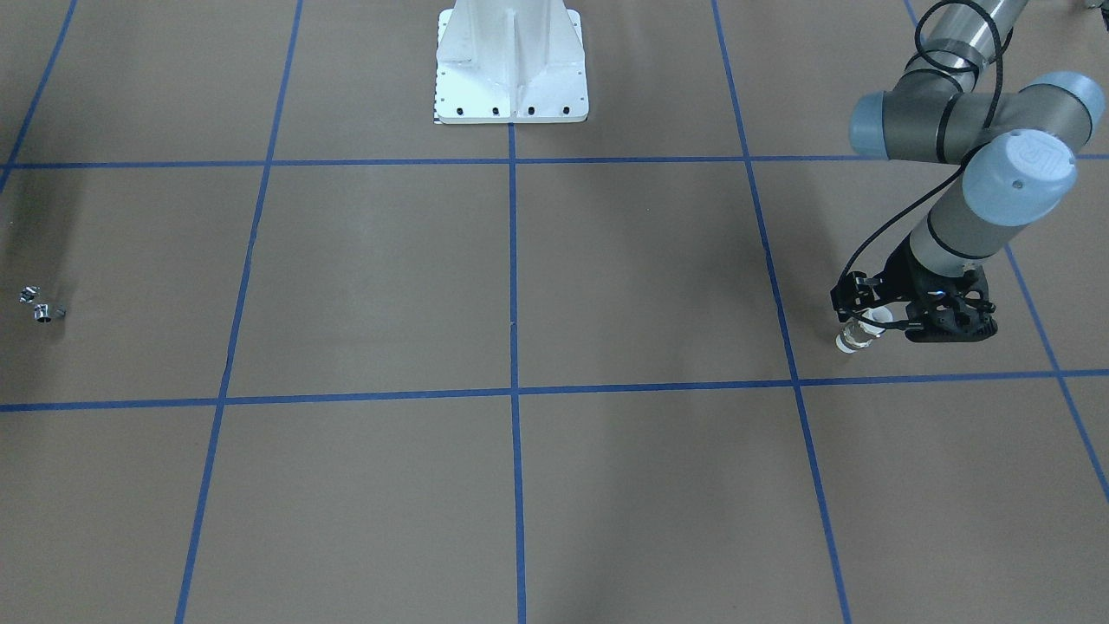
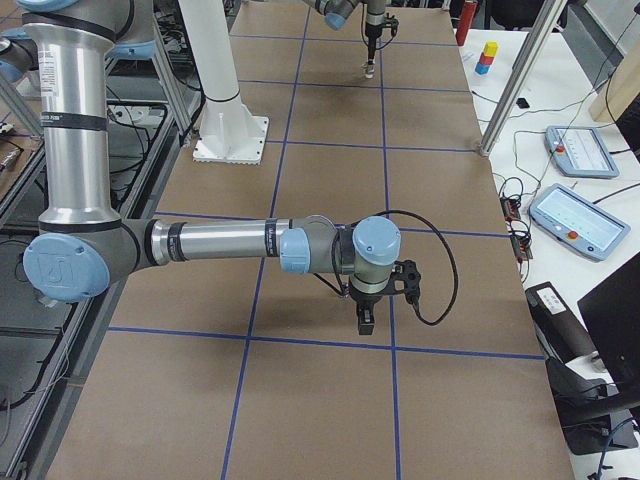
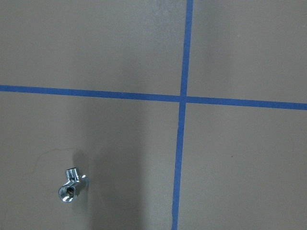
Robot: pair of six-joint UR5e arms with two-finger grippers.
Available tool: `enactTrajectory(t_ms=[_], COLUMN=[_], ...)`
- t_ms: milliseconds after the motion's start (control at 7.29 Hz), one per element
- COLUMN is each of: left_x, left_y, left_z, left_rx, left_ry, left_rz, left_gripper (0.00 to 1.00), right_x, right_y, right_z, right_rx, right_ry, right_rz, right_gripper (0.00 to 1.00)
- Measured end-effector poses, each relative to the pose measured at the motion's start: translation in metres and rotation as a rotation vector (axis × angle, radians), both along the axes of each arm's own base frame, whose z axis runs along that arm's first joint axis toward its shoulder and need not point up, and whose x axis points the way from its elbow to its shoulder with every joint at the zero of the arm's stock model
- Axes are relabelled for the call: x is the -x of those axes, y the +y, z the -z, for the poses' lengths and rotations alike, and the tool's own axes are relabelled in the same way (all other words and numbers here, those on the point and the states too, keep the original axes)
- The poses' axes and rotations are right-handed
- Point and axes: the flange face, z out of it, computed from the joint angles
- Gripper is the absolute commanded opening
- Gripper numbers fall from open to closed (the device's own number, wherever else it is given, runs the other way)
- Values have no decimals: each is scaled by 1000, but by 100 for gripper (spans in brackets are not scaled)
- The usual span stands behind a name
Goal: Assemble PPR valve and pipe with both arms
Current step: 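Lower the left gripper onto the upright white-and-chrome valve and grasp it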
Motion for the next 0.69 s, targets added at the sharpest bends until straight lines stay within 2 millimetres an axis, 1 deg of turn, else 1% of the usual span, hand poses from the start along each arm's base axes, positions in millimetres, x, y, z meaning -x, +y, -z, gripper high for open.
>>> enactTrajectory(t_ms=[274, 411, 548, 685], left_x=[-2, -3, -2, -2], left_y=[-2, -2, -2, -1], left_z=[-7, -8, -8, -8], left_rx=[-8, -12, -15, -17], left_ry=[7, 9, 10, 11], left_rz=[-1, -3, -5, -6], left_gripper=[59, 43, 25, 0], right_x=[0, -1, 0, 0], right_y=[0, 0, 0, -1], right_z=[0, 1, 1, 1], right_rx=[-1, -1, -1, 0], right_ry=[-1, -1, -2, -2], right_rz=[-1, -2, -2, -1], right_gripper=[99, 99, 99, 99])
